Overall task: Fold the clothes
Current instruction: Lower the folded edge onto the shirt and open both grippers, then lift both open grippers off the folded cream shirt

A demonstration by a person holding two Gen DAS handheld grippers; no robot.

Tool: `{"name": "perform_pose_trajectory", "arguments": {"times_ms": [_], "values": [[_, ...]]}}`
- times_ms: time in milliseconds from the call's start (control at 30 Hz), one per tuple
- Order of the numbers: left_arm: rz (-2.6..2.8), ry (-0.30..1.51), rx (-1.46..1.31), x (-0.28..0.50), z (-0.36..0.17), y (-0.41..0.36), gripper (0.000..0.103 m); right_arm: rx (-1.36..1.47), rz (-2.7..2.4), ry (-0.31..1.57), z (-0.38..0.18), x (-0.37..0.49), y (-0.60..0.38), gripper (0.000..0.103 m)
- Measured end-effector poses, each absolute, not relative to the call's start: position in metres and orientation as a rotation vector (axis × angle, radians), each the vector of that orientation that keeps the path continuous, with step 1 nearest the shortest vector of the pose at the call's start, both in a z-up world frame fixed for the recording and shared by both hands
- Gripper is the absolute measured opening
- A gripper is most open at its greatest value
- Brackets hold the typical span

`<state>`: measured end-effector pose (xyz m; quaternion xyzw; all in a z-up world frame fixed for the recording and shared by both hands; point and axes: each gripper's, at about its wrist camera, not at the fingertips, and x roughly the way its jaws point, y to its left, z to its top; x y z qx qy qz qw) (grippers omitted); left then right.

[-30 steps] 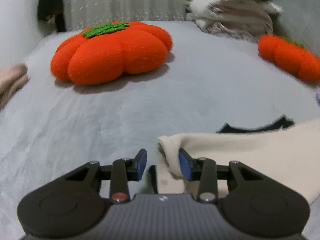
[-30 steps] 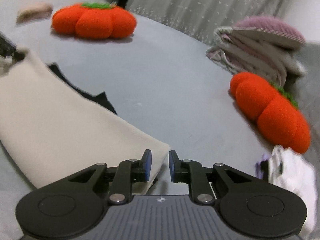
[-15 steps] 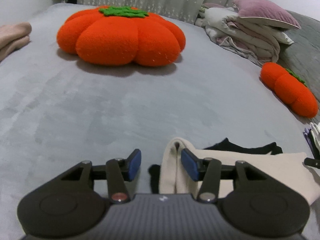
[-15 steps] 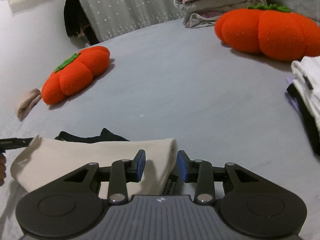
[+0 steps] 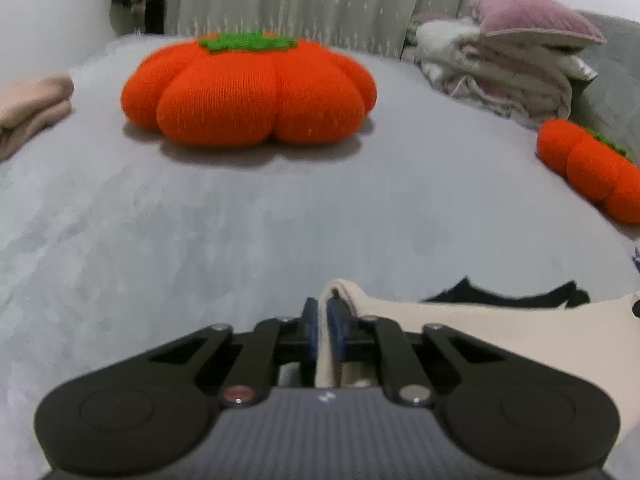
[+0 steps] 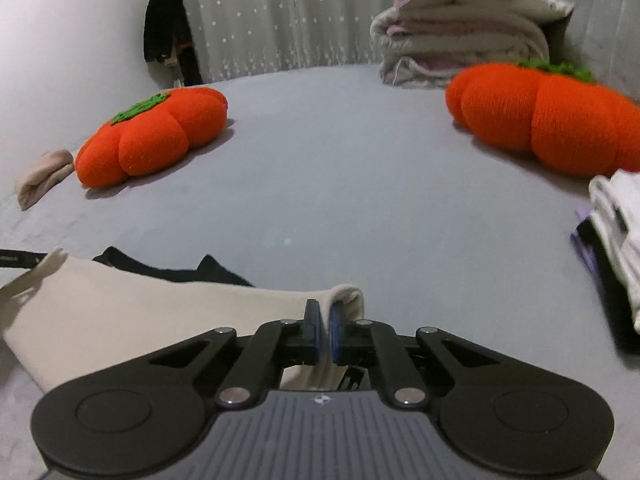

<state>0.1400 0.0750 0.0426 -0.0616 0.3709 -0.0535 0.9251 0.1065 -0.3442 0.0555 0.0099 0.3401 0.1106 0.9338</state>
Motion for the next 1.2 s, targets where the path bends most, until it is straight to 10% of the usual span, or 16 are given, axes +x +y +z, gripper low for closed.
{"name": "perform_pose_trajectory", "arguments": {"times_ms": [1033,1200], "values": [[0.004,0.736,-0.059,0.146,0.043,0.071,0.004,-0.207,0.085,0.529,0.055,0.108,-0.307,0.006],[-0.052,0.77,-0.182,0.148,0.042,0.08,0.022,-0.199,0.077,0.588,0.042,0.118,-0.307,0.007]]}}
